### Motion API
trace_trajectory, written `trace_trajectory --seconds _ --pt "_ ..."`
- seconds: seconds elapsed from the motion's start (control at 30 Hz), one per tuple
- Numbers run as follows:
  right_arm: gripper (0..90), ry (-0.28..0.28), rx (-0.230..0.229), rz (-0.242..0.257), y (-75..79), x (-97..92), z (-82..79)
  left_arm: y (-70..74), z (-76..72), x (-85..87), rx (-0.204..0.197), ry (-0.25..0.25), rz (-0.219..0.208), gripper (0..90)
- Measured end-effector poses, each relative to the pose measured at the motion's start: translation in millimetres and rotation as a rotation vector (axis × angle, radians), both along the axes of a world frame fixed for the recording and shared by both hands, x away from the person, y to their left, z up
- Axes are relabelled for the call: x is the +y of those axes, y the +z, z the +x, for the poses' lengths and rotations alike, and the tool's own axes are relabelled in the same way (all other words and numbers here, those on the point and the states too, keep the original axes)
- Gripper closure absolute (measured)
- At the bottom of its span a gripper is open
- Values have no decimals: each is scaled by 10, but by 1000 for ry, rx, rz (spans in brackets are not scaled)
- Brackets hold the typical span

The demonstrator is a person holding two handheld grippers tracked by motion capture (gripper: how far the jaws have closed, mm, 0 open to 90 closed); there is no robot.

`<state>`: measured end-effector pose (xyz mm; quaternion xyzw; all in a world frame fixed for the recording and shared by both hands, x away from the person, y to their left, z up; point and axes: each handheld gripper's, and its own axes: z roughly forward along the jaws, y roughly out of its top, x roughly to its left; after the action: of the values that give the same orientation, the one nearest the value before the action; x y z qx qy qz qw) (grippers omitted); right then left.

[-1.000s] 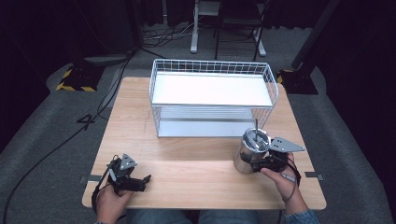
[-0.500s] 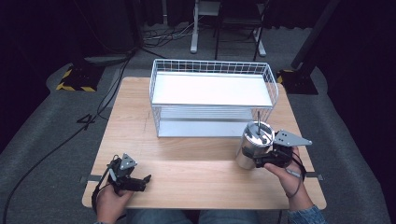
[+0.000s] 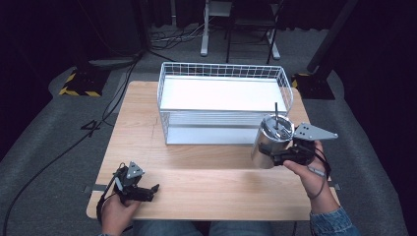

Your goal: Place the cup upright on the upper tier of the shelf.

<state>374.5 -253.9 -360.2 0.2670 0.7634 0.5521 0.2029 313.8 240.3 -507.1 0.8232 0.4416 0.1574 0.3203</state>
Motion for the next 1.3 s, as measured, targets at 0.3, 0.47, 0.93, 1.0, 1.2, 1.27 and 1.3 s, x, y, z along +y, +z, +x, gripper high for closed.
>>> trace_trajectory --seconds 0.3,0.47,0.93,1.0,1.2,1.27,1.3 --pt "34 -5 -11 16 332 6 105 0 2 -10 2 4 -2 2" --pt "34 -12 -17 2 477 9 181 0 2 -10 2 4 -1 2" --pt "34 -45 -25 25 832 21 369 0 11 -14 0 0 -2 2" --pt "34 -52 -26 21 870 36 404 0 11 -13 0 0 -1 2" --pt "35 -64 -41 22 1003 75 490 0 11 -14 0 0 -1 2" --pt "35 -66 -49 28 1061 90 517 0 11 -14 0 0 -1 2" --pt "34 -68 -53 30 1089 98 532 0 11 -14 0 0 -1 2"
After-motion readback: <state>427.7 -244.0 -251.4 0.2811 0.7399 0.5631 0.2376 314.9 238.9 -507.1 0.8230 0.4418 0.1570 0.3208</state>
